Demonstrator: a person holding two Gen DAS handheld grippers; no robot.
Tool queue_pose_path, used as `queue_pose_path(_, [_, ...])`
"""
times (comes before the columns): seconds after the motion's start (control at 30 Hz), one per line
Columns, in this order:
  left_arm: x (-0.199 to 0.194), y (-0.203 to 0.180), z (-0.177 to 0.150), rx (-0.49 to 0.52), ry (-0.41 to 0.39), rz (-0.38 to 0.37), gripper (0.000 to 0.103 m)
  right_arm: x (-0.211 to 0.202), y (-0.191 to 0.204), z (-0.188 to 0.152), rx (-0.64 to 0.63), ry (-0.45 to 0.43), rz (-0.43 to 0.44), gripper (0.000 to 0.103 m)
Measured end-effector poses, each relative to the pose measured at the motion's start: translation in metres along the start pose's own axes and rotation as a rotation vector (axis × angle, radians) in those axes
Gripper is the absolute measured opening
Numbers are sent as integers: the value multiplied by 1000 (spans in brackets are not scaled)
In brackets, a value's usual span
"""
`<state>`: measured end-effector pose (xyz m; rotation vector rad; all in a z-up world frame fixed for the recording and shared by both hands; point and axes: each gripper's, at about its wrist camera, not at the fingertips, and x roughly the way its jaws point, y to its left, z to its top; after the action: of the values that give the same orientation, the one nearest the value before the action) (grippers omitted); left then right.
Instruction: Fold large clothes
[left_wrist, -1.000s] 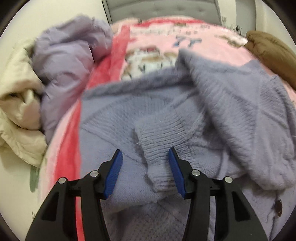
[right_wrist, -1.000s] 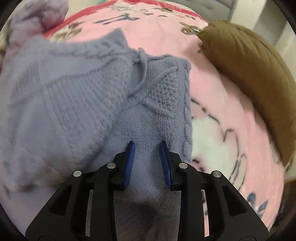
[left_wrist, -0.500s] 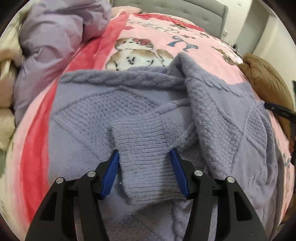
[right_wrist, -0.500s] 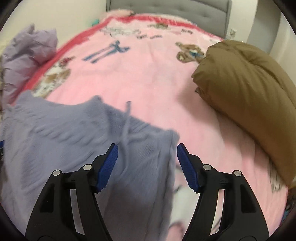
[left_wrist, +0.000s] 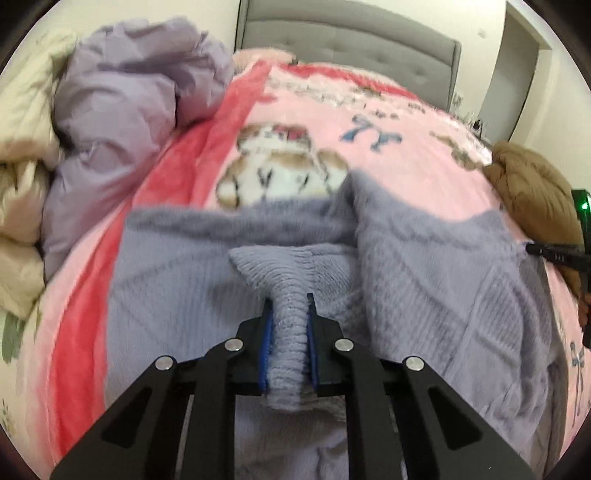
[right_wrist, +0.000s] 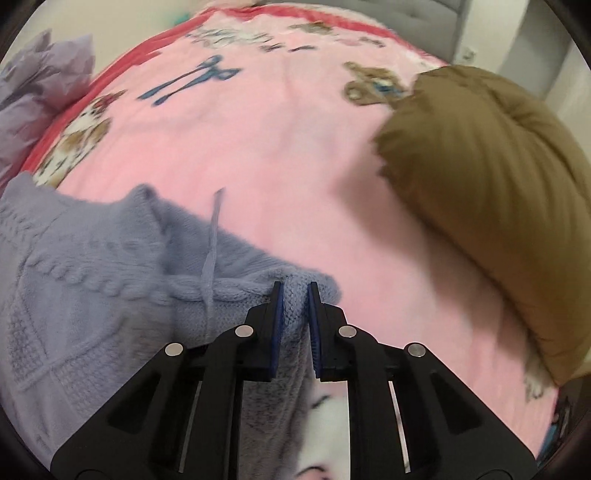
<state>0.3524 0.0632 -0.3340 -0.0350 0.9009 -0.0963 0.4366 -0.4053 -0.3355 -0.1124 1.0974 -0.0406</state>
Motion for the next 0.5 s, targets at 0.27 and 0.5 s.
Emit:
queue_pose_path(0.27, [29,-1,-9,74,109,67,18,35,-4,-10,34,52,-39,20])
queue_pose_path(0.5, [-19,5,-19,60,-28,89,38,-38,10,-43,15,-120,11,48])
